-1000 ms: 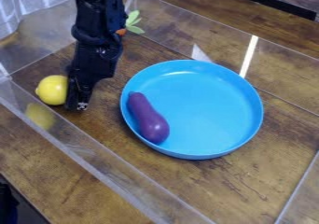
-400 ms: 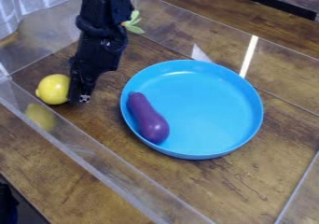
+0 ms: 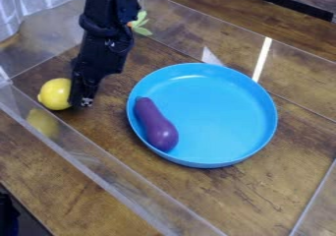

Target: Put the lemon on the blue tray

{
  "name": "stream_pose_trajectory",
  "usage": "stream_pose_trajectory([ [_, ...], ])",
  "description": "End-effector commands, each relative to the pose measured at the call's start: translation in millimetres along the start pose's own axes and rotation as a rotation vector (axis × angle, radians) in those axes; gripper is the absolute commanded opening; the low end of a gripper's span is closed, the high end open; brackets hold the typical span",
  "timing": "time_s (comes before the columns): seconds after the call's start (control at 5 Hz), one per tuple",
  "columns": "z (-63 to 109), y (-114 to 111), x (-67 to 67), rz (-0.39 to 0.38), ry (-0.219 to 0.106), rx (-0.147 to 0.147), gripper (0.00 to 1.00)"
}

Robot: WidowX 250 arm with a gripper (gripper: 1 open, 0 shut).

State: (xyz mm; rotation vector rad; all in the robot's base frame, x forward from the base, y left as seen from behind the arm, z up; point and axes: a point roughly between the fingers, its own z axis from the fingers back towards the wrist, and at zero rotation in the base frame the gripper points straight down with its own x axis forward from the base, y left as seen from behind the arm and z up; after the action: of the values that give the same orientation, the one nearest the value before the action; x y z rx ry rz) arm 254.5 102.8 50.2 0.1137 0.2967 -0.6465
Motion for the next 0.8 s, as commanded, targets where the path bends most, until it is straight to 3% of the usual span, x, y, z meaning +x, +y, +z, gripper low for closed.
stream_pose_trajectory([
  [0.0, 26.3, 8.4, 1.4, 0.006, -0.046, 0.068, 0.00],
  [0.6, 32.8, 12.5, -3.2, 0.009, -0.043, 0.071, 0.00],
])
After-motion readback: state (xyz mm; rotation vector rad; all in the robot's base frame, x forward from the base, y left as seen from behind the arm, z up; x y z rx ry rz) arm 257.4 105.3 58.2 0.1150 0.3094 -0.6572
